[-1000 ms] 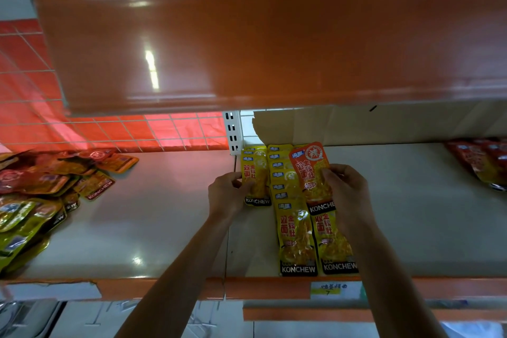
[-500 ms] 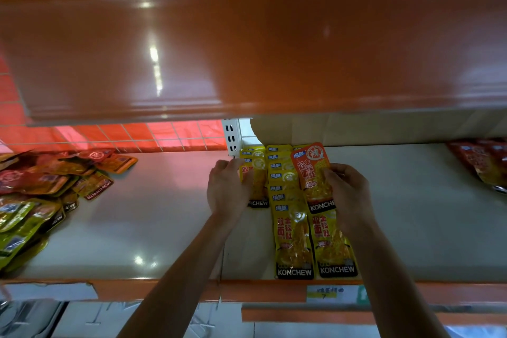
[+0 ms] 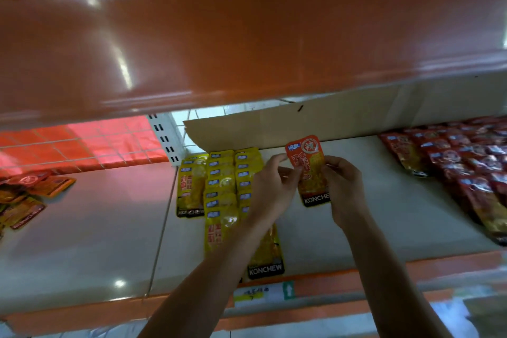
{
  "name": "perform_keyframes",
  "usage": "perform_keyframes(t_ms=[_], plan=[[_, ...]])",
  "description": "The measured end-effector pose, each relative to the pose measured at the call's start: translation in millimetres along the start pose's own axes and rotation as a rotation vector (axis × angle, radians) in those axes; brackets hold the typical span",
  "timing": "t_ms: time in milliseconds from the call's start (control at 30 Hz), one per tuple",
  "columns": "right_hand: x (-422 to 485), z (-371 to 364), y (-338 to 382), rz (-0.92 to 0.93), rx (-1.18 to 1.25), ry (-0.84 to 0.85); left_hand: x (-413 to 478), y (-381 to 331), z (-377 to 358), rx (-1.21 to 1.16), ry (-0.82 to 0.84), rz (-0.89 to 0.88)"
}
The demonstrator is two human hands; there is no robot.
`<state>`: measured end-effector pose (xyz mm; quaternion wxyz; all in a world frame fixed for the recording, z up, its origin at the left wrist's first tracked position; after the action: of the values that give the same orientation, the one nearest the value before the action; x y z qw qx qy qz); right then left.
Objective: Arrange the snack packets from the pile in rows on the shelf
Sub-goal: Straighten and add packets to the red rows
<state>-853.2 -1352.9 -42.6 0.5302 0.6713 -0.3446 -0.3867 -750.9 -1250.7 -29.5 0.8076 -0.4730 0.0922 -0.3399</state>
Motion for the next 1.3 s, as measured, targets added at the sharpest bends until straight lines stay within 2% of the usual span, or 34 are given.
perform_keyframes(t_ms=[100, 233, 400, 533, 633, 767, 1100, 1300], plan=[[12, 34, 4, 0.019, -0.024, -0.033, 6, -10, -40, -0.149, 0.100, 0.133], [25, 76, 8, 0.091, -0.180, -0.086, 5, -20, -85, -0.352, 0.184, 0.324], [41, 134, 25, 0.145, -0.518, -0.269, 9, -32, -133, -0.290, 0.246, 0.426], [54, 170, 38, 0.200, -0.648, -0.334, 12, -51, -169, -0.419, 0.333, 0.556], [61, 188, 46, 0.259, -0.694, -0.366, 19, -62, -190, -0.427, 0.313, 0.572], [71, 205, 45, 0.223, -0.708, -0.399, 31, -69, -209, -0.337, 0.224, 0.520], [82, 214, 39, 0.223, -0.716, -0.351, 46, -71, -230, -0.212, 0.130, 0.537], [81, 214, 39, 0.244, -0.719, -0.356, 49, -75, -233, -0.170, 0.153, 0.486]])
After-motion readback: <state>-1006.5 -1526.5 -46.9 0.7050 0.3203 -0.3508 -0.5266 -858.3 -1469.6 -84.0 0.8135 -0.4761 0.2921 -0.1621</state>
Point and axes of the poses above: each hand's wrist, its own x-axis towards the middle knuckle, its own z-axis out of the back of the hand, y = z × x, the point moved 5 cm from there along x, towards the middle knuckle, and after that the axes turned 4 degrees about x, right-handed, at the moved point
